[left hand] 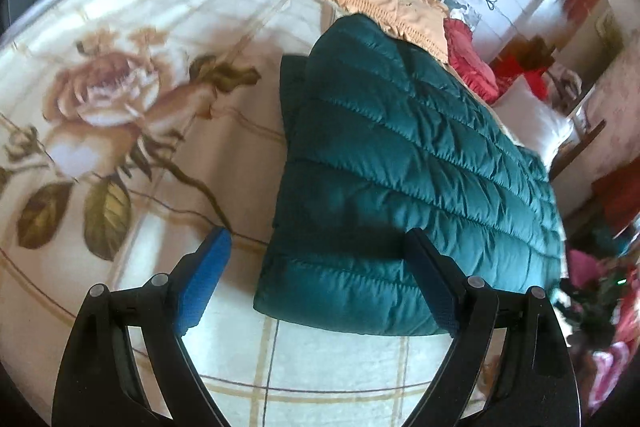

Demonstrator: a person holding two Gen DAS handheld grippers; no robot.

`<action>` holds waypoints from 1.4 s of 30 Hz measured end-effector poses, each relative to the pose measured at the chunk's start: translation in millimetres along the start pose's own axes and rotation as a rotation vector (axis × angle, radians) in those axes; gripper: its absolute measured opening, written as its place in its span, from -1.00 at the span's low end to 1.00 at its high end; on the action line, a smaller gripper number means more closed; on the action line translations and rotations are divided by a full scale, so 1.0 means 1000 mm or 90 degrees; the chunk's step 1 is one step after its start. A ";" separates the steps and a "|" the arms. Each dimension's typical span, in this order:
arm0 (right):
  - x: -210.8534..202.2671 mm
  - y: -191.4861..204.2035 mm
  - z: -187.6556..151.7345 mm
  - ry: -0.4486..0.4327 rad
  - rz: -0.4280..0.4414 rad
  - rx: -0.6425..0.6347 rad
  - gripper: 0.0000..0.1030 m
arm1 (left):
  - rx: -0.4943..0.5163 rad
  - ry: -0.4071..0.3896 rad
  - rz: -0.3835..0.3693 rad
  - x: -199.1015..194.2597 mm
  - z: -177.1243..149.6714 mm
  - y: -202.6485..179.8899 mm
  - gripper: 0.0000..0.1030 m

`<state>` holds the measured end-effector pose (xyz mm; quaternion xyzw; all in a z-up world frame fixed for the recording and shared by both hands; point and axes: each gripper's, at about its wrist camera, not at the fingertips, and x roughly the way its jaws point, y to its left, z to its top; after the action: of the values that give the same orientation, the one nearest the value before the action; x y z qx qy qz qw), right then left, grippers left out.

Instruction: Fold large clothes

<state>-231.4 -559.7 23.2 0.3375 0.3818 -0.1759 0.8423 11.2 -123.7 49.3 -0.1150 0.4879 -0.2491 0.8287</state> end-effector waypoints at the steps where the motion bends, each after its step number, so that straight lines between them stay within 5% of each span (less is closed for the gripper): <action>1: 0.005 -0.005 0.002 0.009 0.015 0.015 1.00 | -0.008 0.008 -0.010 0.002 0.000 0.002 0.72; 10: 0.032 -0.015 0.020 0.034 0.090 0.030 1.00 | -0.074 0.049 -0.087 0.021 0.001 0.018 0.74; 17: 0.055 0.005 0.035 0.065 0.145 -0.005 1.00 | -0.044 0.051 -0.086 0.029 0.010 0.003 0.98; 22: 0.064 0.023 0.035 0.078 0.109 -0.042 1.00 | -0.024 0.072 -0.078 0.035 0.012 -0.009 0.97; 23: 0.063 0.024 0.034 0.073 0.111 -0.041 0.98 | -0.015 0.072 -0.075 0.034 0.011 -0.012 0.91; 28: 0.046 0.042 0.025 0.037 0.079 -0.106 0.17 | 0.053 0.027 -0.040 0.016 0.006 -0.031 0.13; 31: 0.033 0.054 0.024 0.013 0.060 -0.139 -0.12 | 0.066 0.004 -0.032 -0.003 0.007 -0.037 -0.17; 42: -0.035 0.060 -0.003 0.003 0.096 -0.156 -0.21 | 0.115 -0.013 -0.055 -0.076 -0.029 -0.044 -0.25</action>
<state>-222.1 -513.6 75.0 0.2602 0.3762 -0.0630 0.8870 -57.5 -119.3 110.9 -0.0633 0.4491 -0.3267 0.8292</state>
